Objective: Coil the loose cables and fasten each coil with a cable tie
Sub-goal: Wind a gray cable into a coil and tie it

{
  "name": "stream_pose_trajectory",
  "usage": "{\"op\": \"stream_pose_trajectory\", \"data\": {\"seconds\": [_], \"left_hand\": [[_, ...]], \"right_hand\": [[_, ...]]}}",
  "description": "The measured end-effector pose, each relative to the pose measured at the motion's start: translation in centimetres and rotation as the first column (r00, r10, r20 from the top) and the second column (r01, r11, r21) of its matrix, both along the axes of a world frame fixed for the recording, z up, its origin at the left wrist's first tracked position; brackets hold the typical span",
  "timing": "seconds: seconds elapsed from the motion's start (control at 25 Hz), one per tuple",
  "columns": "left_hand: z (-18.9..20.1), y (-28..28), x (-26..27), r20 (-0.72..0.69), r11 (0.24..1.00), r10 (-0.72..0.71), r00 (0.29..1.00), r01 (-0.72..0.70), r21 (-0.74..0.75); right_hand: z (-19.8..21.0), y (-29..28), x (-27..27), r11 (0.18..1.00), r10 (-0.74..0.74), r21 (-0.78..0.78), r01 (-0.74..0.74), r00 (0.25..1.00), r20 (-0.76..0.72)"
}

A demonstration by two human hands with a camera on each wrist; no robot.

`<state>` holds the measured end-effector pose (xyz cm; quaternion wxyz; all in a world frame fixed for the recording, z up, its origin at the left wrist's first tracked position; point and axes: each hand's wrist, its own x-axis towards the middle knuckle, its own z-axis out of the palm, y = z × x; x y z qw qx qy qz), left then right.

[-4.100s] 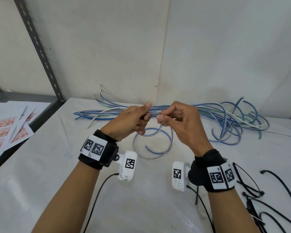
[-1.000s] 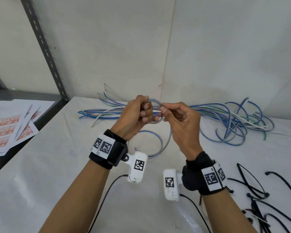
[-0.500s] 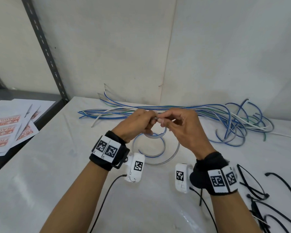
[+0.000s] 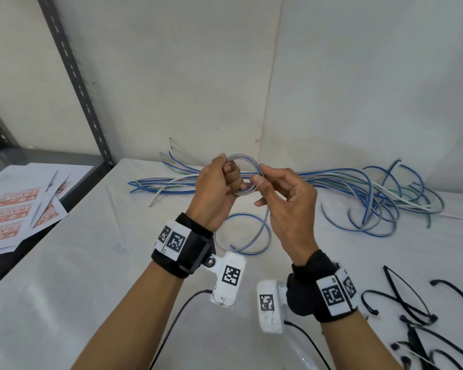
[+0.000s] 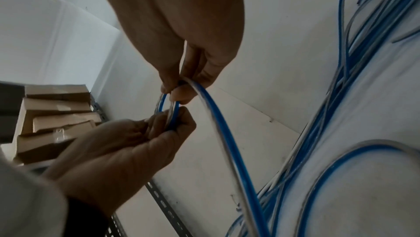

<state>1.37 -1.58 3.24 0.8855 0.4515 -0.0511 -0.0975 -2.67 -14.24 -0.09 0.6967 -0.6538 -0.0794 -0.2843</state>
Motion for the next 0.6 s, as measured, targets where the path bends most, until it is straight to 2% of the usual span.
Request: {"op": "stream_pose_trajectory", "data": {"seconds": [0.08,0.2,0.28,0.36,0.48,0.6], "left_hand": [[0.1,0.7,0.2,0.005,0.993,-0.095,0.996,0.094,0.068],[0.3,1.5,0.1,0.012,0.918,-0.248,0.969,0.231,0.321],[0.2,1.5,-0.2,0.064,0.843,-0.266,0.962,0.2,0.499],[0.1,1.3,-0.5,0.13,0.829,-0.251,0.959,0.144,0.54],[0.4,1.6,-0.3,0.163,0.888,-0.172,0.972,0.081,0.452],[0.9,2.1,-0.1,0.174,0.939,-0.094,0.98,0.029,0.344]], "right_hand": [[0.4,-1.1,0.1,0.999,0.018,-0.05,-0.018,1.0,0.005],[0.8,-2.7,0.0,0.959,0.066,-0.273,-0.08,0.996,-0.059],[0.8,-3.0,-0.1,0.918,0.081,-0.38,-0.11,0.992,-0.091],[0.9,-3.0,-0.1,0.905,0.063,-0.417,-0.09,0.995,-0.078],[1.3,-2.8,-0.2,0.948,0.06,-0.307,-0.087,0.994,-0.094],[1.8,-2.4,-0.5,0.962,0.235,-0.066,-0.267,0.924,-0.302]]}}
